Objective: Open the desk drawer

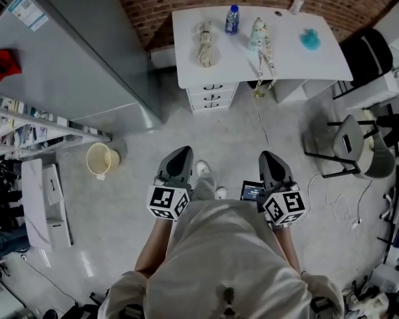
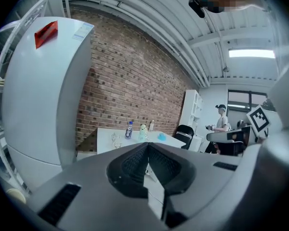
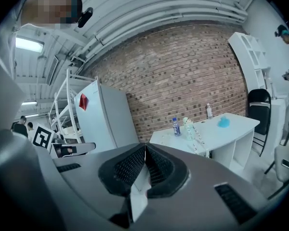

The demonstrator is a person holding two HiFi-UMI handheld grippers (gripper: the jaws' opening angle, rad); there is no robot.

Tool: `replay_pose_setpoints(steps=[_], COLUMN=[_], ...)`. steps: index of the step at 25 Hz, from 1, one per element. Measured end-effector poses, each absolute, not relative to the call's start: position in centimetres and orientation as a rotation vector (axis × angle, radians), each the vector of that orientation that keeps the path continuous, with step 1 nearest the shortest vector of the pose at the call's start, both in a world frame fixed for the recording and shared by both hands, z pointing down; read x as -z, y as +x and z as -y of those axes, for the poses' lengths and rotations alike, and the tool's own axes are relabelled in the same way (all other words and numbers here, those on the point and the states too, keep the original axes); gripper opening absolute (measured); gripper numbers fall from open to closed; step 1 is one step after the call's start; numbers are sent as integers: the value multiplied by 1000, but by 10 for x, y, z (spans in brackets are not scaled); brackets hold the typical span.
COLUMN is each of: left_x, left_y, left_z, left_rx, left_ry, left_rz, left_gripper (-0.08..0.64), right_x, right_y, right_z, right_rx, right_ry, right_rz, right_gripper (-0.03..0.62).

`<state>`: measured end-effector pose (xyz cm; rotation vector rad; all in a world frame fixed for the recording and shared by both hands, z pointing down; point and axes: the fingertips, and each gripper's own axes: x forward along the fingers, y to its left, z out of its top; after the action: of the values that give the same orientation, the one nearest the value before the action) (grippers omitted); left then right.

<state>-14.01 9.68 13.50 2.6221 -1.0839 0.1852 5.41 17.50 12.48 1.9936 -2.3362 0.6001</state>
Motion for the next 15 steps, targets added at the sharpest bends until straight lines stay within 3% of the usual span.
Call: replay_pose_setpoints(steps=[15], left_x=[-134], left_y=[-80], left_z=[10], left_rx=[-207], left_ry=[2729], left_rz=[910], left_gripper=[8], right_x=[-122], right_y=[77], right_z=[-55], right_rx=[-449], right_ry=[1877], right_rz=[2277], right_gripper=[26])
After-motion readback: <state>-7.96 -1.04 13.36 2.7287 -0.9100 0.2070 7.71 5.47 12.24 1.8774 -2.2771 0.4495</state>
